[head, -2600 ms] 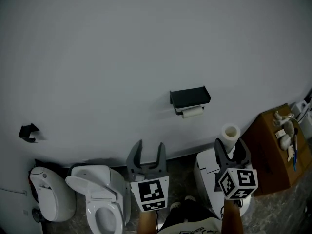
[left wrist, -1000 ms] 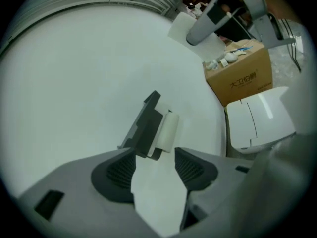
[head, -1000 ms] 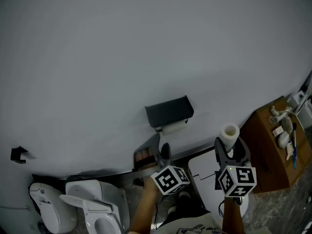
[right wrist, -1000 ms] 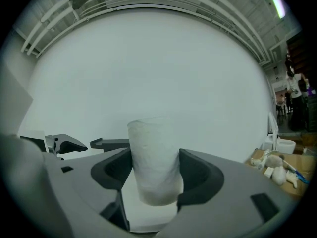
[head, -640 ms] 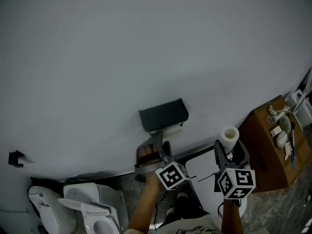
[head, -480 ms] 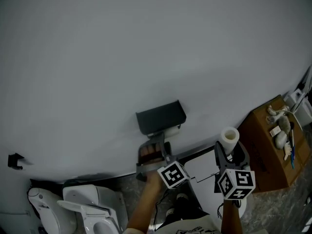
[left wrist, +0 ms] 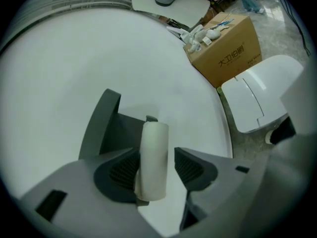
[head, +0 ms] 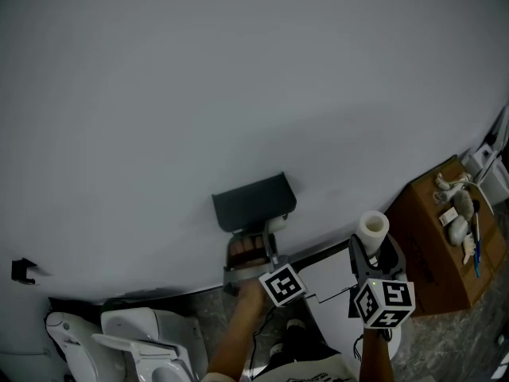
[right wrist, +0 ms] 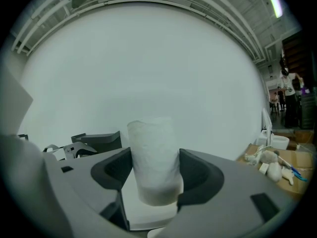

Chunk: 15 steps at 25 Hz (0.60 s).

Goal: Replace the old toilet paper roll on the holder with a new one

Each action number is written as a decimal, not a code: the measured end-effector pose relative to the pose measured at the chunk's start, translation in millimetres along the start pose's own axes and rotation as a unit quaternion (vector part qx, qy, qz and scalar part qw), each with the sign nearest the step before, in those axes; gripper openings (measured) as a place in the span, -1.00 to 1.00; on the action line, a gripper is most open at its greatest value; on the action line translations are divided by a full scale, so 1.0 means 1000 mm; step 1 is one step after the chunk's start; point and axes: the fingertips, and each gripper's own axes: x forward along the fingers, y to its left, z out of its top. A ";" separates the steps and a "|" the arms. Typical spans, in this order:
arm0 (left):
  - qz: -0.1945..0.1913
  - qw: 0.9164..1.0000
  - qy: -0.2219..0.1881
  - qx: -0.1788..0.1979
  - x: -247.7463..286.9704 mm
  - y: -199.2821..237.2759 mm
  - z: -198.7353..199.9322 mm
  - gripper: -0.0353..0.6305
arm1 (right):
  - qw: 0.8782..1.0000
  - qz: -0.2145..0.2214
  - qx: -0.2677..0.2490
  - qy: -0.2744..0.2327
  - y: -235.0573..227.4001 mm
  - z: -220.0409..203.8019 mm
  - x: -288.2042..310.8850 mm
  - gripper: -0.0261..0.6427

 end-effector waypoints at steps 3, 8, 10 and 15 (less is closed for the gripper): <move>0.055 0.998 0.020 0.035 0.001 0.017 -0.003 -0.33 | 1.000 0.000 0.001 0.002 -0.002 -0.001 0.006 -0.01; 0.070 0.996 0.022 0.050 0.001 0.018 -0.004 -0.35 | 1.000 -0.002 0.004 0.003 -0.004 -0.001 0.011 -0.01; 0.078 0.995 0.017 0.052 -0.001 0.020 -0.001 -0.35 | 1.000 -0.003 0.004 0.005 -0.005 -0.002 0.012 -0.01; 0.083 0.995 -0.004 0.049 0.001 0.022 0.018 -0.35 | 1.000 -0.008 0.005 0.008 -0.012 -0.006 0.015 -0.01</move>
